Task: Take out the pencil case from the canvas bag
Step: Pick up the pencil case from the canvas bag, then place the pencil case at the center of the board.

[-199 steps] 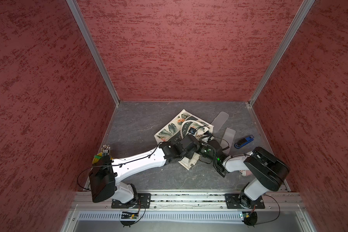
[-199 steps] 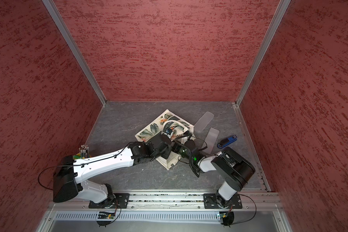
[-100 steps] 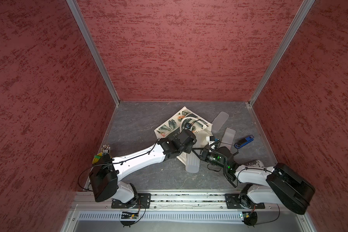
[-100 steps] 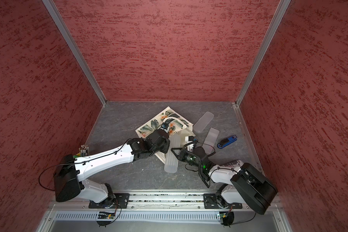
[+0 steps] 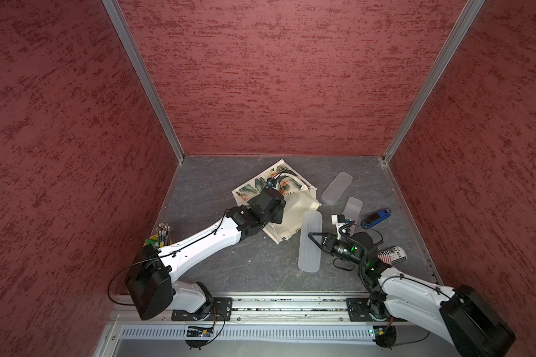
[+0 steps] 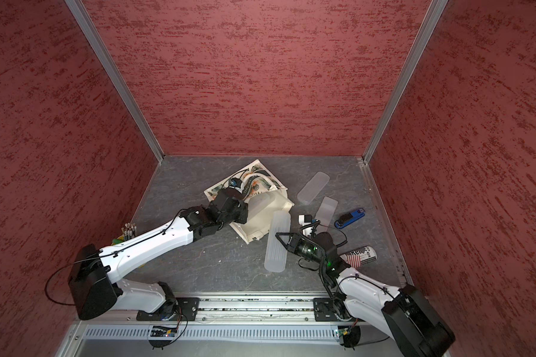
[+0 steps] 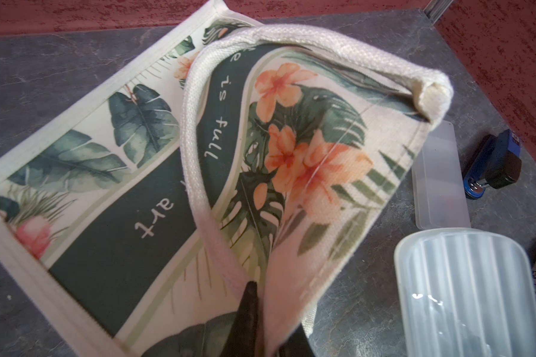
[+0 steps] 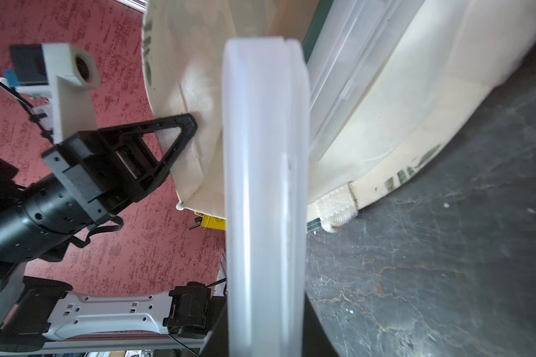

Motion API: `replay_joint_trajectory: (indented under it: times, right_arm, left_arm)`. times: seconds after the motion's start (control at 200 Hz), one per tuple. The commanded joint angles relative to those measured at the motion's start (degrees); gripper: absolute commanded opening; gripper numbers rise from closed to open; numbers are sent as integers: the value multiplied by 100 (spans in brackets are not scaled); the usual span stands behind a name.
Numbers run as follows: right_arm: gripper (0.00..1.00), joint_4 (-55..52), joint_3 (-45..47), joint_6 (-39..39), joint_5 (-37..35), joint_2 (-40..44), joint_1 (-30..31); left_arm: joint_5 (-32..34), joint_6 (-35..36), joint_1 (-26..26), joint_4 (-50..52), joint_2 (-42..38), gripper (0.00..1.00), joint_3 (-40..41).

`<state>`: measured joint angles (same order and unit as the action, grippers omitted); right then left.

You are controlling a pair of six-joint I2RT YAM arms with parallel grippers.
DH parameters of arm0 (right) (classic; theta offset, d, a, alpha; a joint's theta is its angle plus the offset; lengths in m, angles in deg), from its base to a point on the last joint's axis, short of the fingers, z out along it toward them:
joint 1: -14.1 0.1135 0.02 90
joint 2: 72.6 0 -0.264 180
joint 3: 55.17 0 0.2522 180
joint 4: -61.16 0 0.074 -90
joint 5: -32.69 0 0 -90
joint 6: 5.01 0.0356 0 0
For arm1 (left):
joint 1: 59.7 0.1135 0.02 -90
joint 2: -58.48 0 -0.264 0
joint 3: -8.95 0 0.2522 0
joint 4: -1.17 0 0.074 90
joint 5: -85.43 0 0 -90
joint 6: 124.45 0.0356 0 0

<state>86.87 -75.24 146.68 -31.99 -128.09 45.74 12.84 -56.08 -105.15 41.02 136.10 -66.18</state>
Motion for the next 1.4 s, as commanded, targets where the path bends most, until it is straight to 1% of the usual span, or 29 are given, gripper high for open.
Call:
replay_joint_trajectory:
  times: [0.0, 0.105, 0.165, 0.255, 0.351, 0.441, 0.606, 0.721, 0.892, 1.207, 1.398]
  right_arm:
    - [20, -473, -87, -5, 267, 302, -243]
    - [21, -729, -226, -77, 304, 350, -561]
    - [21, -741, -443, -125, 451, 194, -752]
    - [21, -705, -858, -183, 690, -186, -992]
    - [21, -615, -1298, -250, 885, -663, -1225]
    - [21, -743, -1759, -477, 952, -1143, -1478]
    - [21, -761, -2542, -717, 732, -2027, -1967]
    - [21, -665, -3100, -755, 527, -2696, -2120]
    - [21, -342, -3816, -652, 457, -3757, -2278]
    - [21, -426, -4957, -712, 50, -5142, -2447]
    - [21, -442, -5530, -737, -217, -5905, -2509]
  left_arm:
    - [-7, -26, 259, 42, -493, 0, 207]
    - [-190, -48, 587, 21, -1019, 0, 559]
    - [-403, -59, 785, -91, -1310, 0, 818]
    - [-504, -81, 994, -22, -1633, 0, 1064]
    - [-571, 17, 1082, 108, -1887, 0, 1220]
    - [-528, 77, 1108, 276, -2106, 0, 1329]
    - [-614, 41, 1144, 315, -2503, 0, 1633]
    - [-819, -8, 1161, 313, -2585, 0, 1741]
    - [-1022, -39, 1153, 415, -2557, 0, 1708]
    - [-1253, 28, 1120, 416, -2791, 0, 1722]
    - [-1293, 9, 1091, 333, -2731, 0, 1819]
